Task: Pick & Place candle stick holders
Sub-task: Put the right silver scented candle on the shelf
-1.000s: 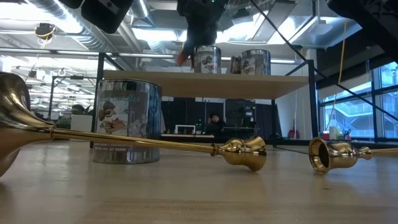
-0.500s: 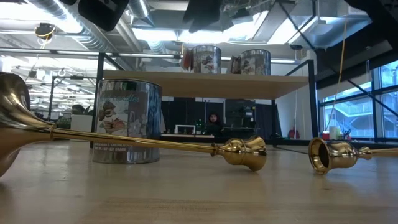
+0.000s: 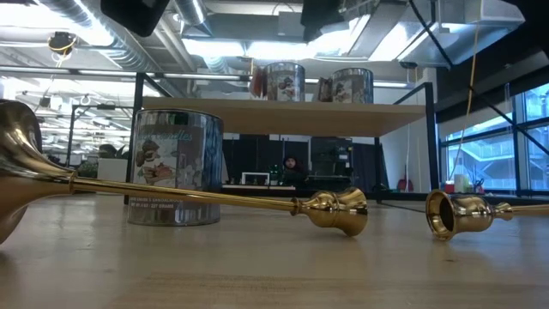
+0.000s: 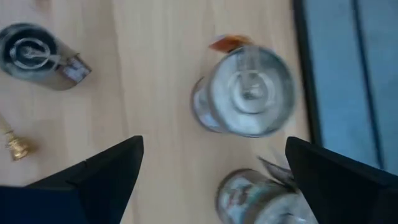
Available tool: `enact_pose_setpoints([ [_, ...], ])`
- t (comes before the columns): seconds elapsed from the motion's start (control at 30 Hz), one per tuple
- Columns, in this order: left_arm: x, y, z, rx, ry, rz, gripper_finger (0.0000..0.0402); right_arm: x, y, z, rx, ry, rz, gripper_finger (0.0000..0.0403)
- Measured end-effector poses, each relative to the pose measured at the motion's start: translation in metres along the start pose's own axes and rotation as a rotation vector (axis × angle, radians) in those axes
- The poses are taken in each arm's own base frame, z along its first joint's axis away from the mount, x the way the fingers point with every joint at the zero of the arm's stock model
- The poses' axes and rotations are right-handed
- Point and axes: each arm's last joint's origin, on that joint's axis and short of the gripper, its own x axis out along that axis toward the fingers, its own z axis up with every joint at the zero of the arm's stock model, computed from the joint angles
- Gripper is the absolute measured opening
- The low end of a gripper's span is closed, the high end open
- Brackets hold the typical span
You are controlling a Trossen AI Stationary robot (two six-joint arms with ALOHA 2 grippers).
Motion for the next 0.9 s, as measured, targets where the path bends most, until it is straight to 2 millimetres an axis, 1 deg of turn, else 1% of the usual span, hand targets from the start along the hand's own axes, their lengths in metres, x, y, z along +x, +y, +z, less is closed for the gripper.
enact_pose_setpoints([
  [0.07,0.000,0.000,0.000,0.000,0.000,0.001,0.0006,0.008,0.003,0.000,-0.007,0.022,0.036,0.0389],
  [0.13,0.000,0.000,0.000,0.000,-0.001,0.002,0.0006,0.017,0.005,0.000,-0.021,0.038,0.047,0.0375],
  [0.2,0.000,0.000,0.000,0.000,0.000,0.002,0.0006,0.027,0.007,-0.002,-0.041,0.063,0.045,0.0349],
  [0.27,0.000,0.000,0.000,0.000,-0.001,0.003,0.0006,0.034,0.008,-0.004,-0.052,0.089,0.030,0.0313],
  [0.4,0.000,0.000,0.000,0.000,0.001,0.003,0.0006,0.046,0.008,-0.005,-0.080,0.109,-0.010,0.0215],
  [0.57,0.000,0.000,0.000,0.000,0.002,0.003,0.0006,0.048,0.003,-0.003,-0.083,0.086,-0.008,0.0069],
  [0.63,0.000,0.000,0.000,0.000,0.002,0.003,0.0006,0.049,0.001,-0.002,-0.083,0.082,-0.004,0.0023],
  [0.7,0.000,0.000,0.000,0.000,0.002,0.003,0.0006,0.049,0.000,-0.002,-0.079,0.081,0.011,0.0008],
  [0.83,0.000,0.000,0.000,0.001,0.002,0.003,0.0006,0.049,0.001,-0.001,-0.068,0.063,0.080,0.0004],
  [0.9,0.000,0.000,0.000,0.001,0.002,0.003,0.0006,0.052,0.003,0.002,-0.066,0.045,0.101,0.0003],
])
